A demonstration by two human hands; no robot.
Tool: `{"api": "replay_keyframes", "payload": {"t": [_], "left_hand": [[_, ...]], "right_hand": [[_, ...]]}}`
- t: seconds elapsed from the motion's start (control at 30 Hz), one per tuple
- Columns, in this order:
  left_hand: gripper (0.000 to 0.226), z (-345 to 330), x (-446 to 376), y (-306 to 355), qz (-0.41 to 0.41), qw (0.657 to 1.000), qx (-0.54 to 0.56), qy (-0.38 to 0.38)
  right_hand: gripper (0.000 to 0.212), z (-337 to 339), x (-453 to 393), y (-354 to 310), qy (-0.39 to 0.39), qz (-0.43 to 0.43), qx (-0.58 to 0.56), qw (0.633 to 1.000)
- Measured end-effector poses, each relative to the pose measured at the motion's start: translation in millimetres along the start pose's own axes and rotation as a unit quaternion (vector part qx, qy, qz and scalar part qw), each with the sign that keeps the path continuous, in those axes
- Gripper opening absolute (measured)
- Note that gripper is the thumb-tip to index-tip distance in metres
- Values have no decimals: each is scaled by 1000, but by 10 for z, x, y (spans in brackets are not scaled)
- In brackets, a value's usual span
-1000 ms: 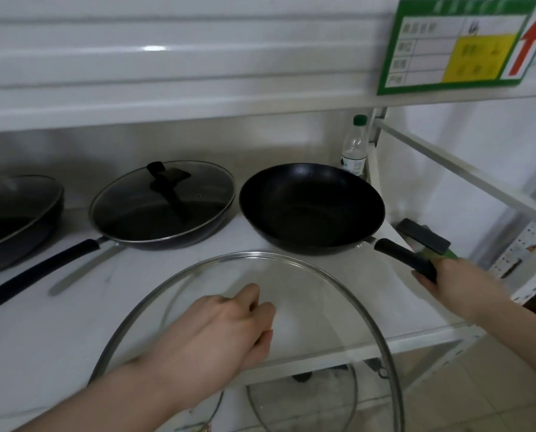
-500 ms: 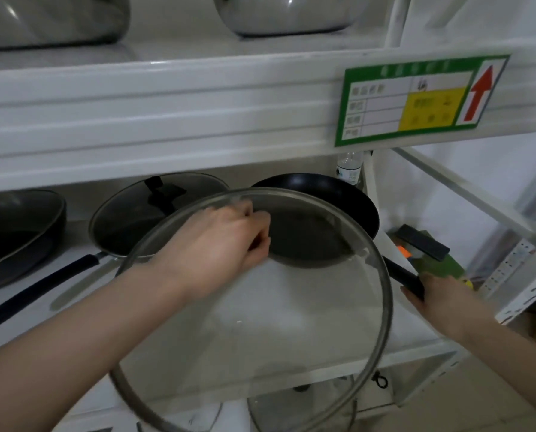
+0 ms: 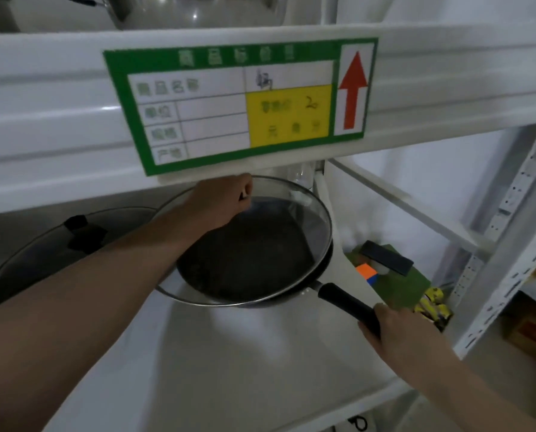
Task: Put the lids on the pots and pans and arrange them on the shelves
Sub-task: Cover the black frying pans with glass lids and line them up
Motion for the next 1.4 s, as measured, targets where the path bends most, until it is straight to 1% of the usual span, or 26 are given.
{"api": "replay_keyframes", "payload": {"t": [0.17, 0.23, 0.33, 0.4, 0.5, 0.57, 0.63, 0.7, 1.07, 1.23, 1.4], "left_hand": [[15, -336, -246, -15, 5, 998, -41, -39], [15, -444, -293, -8, 4, 998, -43, -48], [14, -593, -356, -5, 1, 998, -42, -52], [14, -670, -387, 14, 0, 998, -41, -54], [14, -747, -414, 73, -8, 998, -41, -53], [15, -795, -419, 99, -16, 997, -49, -49], [13, -840, -419, 94, -21, 998, -49, -45], [12, -878, -418, 75, -24, 998, -44, -41], [12, -917, -382, 67, -29, 999, -35, -30], [12, -932, -356, 61, -22, 998, -35, -39], [15, -930, -338, 40, -16, 997, -64, -33]], "right_hand": [[40, -12, 34, -33, 3, -13, -8, 1000], [39, -24, 43, -31, 4, -14, -14, 1000], [34, -41, 60, -34, -1, -21, -17, 1000], [40, -36, 69, -50, -4, -25, -8, 1000], [42, -22, 60, -54, -6, -26, 0, 1000], [40, -19, 60, -48, -4, -23, -1, 1000], [32, -28, 57, -35, 4, -18, 4, 1000], [28, -31, 51, -27, 13, -19, 16, 1000], [26, 16, 29, -44, 21, -6, 21, 1000], [26, 38, 27, -55, 22, -5, 27, 999], [26, 40, 3, -58, 20, 0, 37, 999]]}}
Point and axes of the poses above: each hand's wrist, its own x-axis away from the middle knuckle, its own z-axis out of the back of the hand, y = z × x, the point moved 3 cm from there along -x, towards the middle knuckle, and after that the axes turned 14 degrees about z, right-handed, at the moved point
